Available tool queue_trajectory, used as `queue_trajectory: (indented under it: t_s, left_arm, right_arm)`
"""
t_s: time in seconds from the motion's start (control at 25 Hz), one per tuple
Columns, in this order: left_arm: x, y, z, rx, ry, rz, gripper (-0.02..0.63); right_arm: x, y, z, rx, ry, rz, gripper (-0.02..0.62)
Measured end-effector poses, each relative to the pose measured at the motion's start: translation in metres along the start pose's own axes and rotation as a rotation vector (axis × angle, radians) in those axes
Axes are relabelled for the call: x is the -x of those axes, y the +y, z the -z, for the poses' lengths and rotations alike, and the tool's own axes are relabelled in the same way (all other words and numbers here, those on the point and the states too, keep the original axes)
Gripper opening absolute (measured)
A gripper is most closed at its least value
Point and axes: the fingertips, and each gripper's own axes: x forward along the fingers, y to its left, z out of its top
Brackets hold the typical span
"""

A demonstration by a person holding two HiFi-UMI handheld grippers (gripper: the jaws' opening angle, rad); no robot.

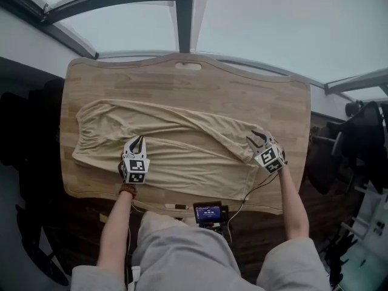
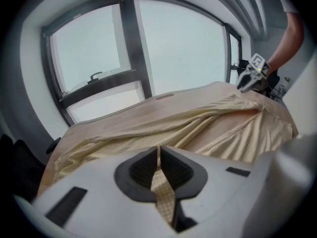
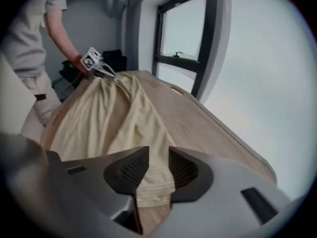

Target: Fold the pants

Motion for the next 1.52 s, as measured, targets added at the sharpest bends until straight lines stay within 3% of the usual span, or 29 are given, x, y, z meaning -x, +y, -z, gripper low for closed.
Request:
queue_trajectory:
  t_s: [0.08,0.16,0.24,0.28,0.32,0.36,0.48,0.6,0.72,0.84,0.88,0.92,1.0,1.08,1.24,1.32,1.44,1.52]
  left_arm:
    - [-0.008,0.015,0.000,0.044,-0.008,-0.029,0.009]
    - [-0.015,0.022,0.001,0.082,-0.004,-0.039,0.009]
    - [-0.021,0.021,0.004,0.100,0.008,-0.028,0.009]
    - [-0.024,0.020,0.005,0.105,0.014,-0.019,0.009]
    - [-0.027,0.019,0.006,0.113,0.019,-0.011,0.009]
    - [-0.029,0.019,0.007,0.122,0.023,-0.008,0.009]
    - [-0.035,0.018,0.012,0.137,0.025,-0.010,0.009]
    - [-0.035,0.013,0.021,0.126,0.048,0.002,0.009]
    - [-0.031,0.015,0.025,0.138,0.068,-0.005,0.009]
    - [-0.022,0.013,0.019,0.125,0.066,-0.008,0.009]
    - [-0.019,0.012,0.017,0.121,0.060,-0.008,0.009]
    - [-0.014,0.012,0.018,0.119,0.056,-0.009,0.009]
    - [-0.004,0.015,0.025,0.115,0.062,-0.018,0.009]
    - [0.008,0.021,0.040,0.113,0.079,-0.030,0.009]
    - [0.028,0.033,0.077,0.134,0.139,-0.059,0.009]
    - [0.037,0.034,0.098,0.136,0.174,-0.072,0.009]
    - [0.052,0.031,0.132,0.134,0.251,-0.091,0.009]
    - [0.061,0.028,0.149,0.141,0.293,-0.101,0.009]
  right_arm:
    - [0.008,0.053,-0.005,0.025,-0.041,-0.129,0.150]
    - [0.002,0.093,0.015,0.097,0.021,-0.203,0.184]
    - [-0.009,0.102,0.039,0.167,0.100,-0.174,0.168]
    - [-0.011,0.097,0.045,0.170,0.112,-0.143,0.104]
    - [-0.010,0.090,0.044,0.146,0.105,-0.121,0.035]
    - [-0.006,0.082,0.038,0.106,0.083,-0.116,0.019]
    - [0.023,0.052,0.006,-0.048,-0.038,-0.174,0.014]
    - [0.043,-0.008,-0.022,-0.226,-0.140,-0.214,0.014]
    - [0.032,-0.092,-0.037,-0.299,-0.148,-0.105,0.014]
    - [0.015,-0.174,-0.034,-0.352,-0.110,0.126,0.025]
    - [0.012,-0.196,-0.029,-0.361,-0.081,0.224,0.117]
    - [0.011,-0.212,-0.022,-0.364,-0.049,0.316,0.157]
    - [0.017,-0.222,-0.013,-0.361,-0.017,0.447,0.149]
    - [0.022,-0.204,-0.003,-0.389,-0.035,0.471,0.139]
    - [0.001,-0.133,0.043,-0.530,-0.031,0.321,0.137]
    - [-0.013,-0.116,0.062,-0.546,0.014,0.296,0.135]
    - [-0.025,-0.132,0.069,-0.553,0.070,0.385,0.107]
    - [-0.017,-0.163,0.060,-0.632,0.012,0.503,0.078]
